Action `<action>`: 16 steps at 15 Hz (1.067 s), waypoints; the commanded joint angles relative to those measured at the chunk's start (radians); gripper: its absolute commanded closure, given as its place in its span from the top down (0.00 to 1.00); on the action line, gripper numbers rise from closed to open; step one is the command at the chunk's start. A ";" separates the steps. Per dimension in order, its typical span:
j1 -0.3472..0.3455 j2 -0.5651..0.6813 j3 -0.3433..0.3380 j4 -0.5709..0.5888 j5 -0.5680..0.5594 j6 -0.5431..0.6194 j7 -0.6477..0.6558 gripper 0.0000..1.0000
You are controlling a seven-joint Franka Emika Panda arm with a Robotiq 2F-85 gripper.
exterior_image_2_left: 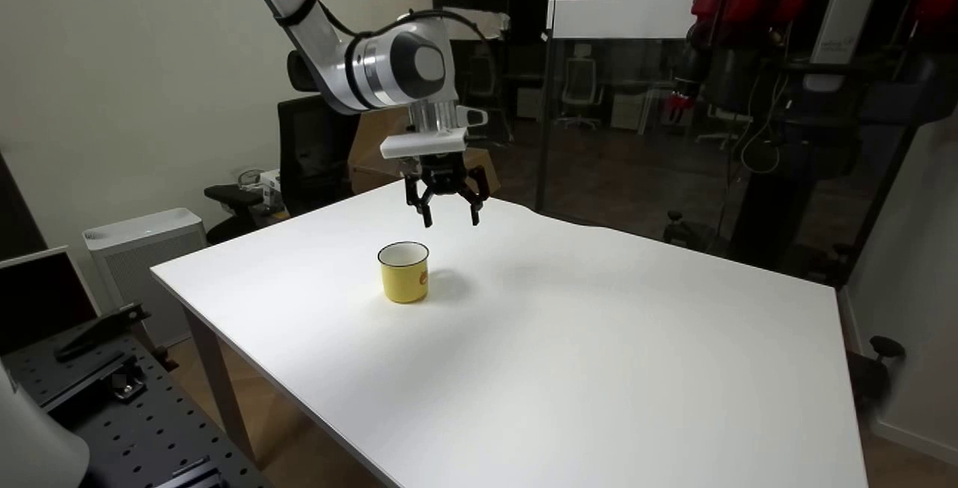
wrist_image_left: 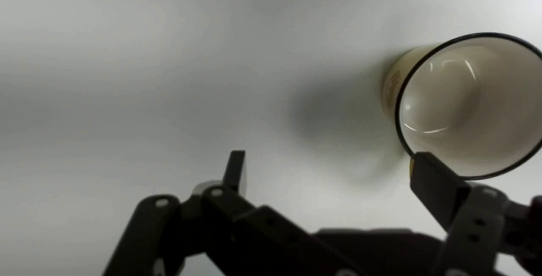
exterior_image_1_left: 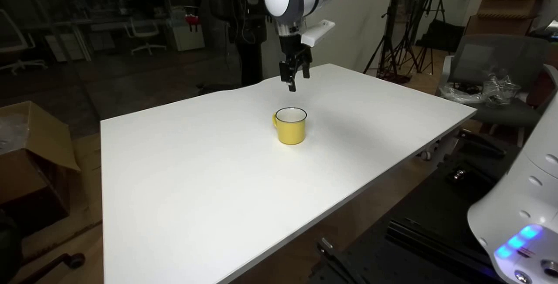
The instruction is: Move the cup on the table forward
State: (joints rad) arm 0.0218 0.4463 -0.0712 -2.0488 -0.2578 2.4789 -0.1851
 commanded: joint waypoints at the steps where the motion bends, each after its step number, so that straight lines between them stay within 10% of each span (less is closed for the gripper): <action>1: -0.005 0.020 0.012 0.012 -0.009 -0.002 0.015 1.00; 16: 0.051 0.004 0.051 -0.145 -0.060 0.173 -0.001 1.00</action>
State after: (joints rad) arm 0.0694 0.4666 -0.0134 -2.1748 -0.2802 2.6141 -0.1821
